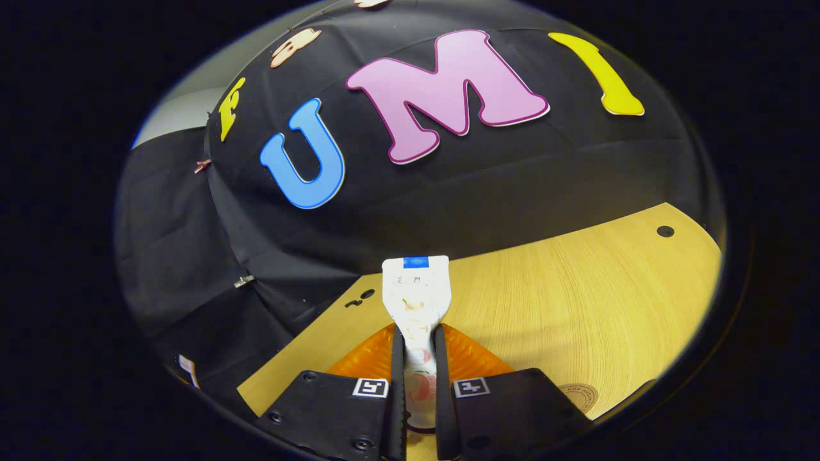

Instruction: Put the toothbrush and toothpaste on the desktop into the cup, then pick up the cup and place it on the coaster on the desktop.

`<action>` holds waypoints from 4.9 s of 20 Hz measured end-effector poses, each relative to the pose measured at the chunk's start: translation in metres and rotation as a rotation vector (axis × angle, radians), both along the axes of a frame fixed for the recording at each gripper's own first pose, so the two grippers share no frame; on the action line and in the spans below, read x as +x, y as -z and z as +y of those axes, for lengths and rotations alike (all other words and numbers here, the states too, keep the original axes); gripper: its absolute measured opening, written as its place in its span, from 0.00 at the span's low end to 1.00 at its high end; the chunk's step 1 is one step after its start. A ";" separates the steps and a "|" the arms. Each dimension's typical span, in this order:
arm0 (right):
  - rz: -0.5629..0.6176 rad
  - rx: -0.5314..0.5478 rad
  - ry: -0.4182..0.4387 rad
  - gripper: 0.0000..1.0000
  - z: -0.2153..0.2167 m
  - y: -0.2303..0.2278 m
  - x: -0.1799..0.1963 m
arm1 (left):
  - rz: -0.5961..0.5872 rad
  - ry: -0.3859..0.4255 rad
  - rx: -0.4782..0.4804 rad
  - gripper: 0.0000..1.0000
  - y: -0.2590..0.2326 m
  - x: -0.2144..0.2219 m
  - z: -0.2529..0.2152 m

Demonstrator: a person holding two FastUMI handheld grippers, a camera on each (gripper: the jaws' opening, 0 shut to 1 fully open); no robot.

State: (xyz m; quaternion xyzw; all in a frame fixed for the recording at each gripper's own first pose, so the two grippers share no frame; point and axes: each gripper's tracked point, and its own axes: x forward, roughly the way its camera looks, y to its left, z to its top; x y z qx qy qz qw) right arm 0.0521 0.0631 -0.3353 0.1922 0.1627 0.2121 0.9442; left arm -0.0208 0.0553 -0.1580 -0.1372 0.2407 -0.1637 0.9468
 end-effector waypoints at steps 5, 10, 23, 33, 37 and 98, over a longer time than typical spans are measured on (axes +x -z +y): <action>0.048 -0.060 -0.024 0.25 0.005 0.028 -0.006 | -0.011 -0.021 -0.007 0.07 -0.002 -0.001 0.003; 0.113 -0.139 -0.068 0.34 0.004 0.045 -0.028 | -0.032 -0.033 -0.007 0.06 -0.019 -0.001 -0.009; 0.240 -0.158 -0.154 0.55 -0.033 0.043 -0.103 | -0.177 -0.055 -0.059 0.06 -0.078 0.064 -0.052; 0.364 -0.141 -0.078 0.55 -0.094 0.052 -0.197 | -0.293 -0.012 -0.193 0.06 -0.086 0.181 -0.077; 0.386 -0.161 0.024 0.55 -0.119 0.057 -0.217 | -0.312 0.032 -0.190 0.06 -0.065 0.217 -0.088; 0.537 -0.093 0.454 0.59 -0.227 0.064 -0.275 | 0.505 0.381 0.500 0.30 0.204 0.175 -0.110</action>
